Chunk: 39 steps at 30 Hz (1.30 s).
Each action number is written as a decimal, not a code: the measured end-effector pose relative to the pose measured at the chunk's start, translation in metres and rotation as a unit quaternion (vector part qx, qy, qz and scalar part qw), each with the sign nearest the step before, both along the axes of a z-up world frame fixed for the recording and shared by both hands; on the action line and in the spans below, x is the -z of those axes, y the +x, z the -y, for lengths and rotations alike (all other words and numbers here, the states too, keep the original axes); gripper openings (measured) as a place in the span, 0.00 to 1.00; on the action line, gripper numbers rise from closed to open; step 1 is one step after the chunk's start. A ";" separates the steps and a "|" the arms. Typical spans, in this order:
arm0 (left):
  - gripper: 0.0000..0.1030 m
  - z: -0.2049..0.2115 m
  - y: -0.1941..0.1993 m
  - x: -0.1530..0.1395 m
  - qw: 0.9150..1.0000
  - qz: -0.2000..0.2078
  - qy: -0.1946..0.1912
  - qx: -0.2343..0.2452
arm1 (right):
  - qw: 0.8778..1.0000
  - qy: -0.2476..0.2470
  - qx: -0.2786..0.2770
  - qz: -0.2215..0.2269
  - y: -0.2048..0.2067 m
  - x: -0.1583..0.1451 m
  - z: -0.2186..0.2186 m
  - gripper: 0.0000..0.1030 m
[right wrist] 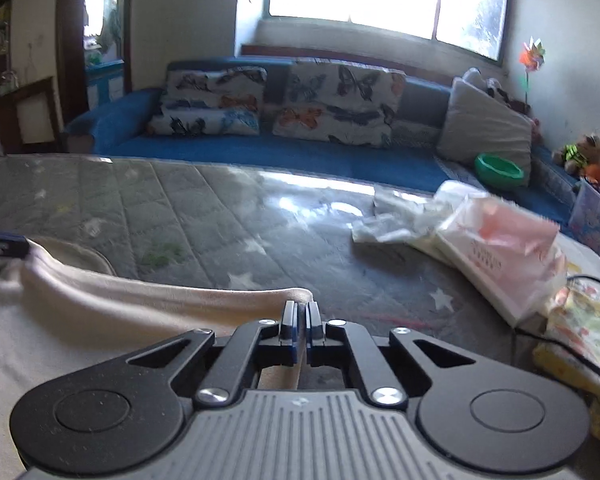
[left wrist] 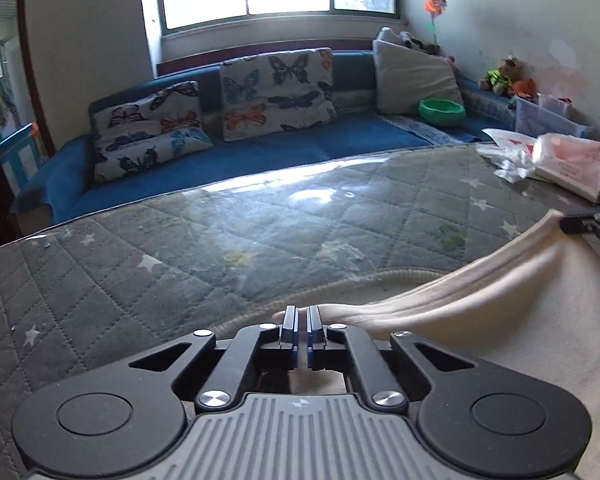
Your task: Fold clothes
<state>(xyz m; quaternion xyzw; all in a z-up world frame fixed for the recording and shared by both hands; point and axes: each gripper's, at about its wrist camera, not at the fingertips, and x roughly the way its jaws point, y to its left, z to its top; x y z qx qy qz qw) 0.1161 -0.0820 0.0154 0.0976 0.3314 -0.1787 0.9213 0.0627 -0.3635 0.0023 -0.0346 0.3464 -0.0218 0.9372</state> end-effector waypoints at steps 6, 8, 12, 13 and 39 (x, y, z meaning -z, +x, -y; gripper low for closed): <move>0.04 -0.003 0.001 -0.002 1.000 0.006 -0.001 -0.011 | 1.000 -0.002 -0.002 0.000 0.007 -0.003 -0.001 0.15; 0.04 -0.003 -0.002 -0.007 1.000 0.009 -0.016 -0.002 | 1.000 -0.004 -0.009 0.008 0.006 -0.007 -0.004 0.15; 0.06 0.013 -0.012 -0.011 0.998 0.007 -0.034 0.055 | 0.999 -0.005 -0.041 0.013 0.004 -0.010 -0.017 0.15; 0.06 0.020 -0.014 -0.009 0.997 0.005 -0.029 0.067 | 0.999 -0.004 -0.050 0.010 0.005 -0.009 -0.021 0.15; 0.12 0.086 -0.008 0.007 0.997 0.003 -0.010 0.081 | 0.997 0.010 -0.073 -0.012 0.011 0.001 -0.041 0.33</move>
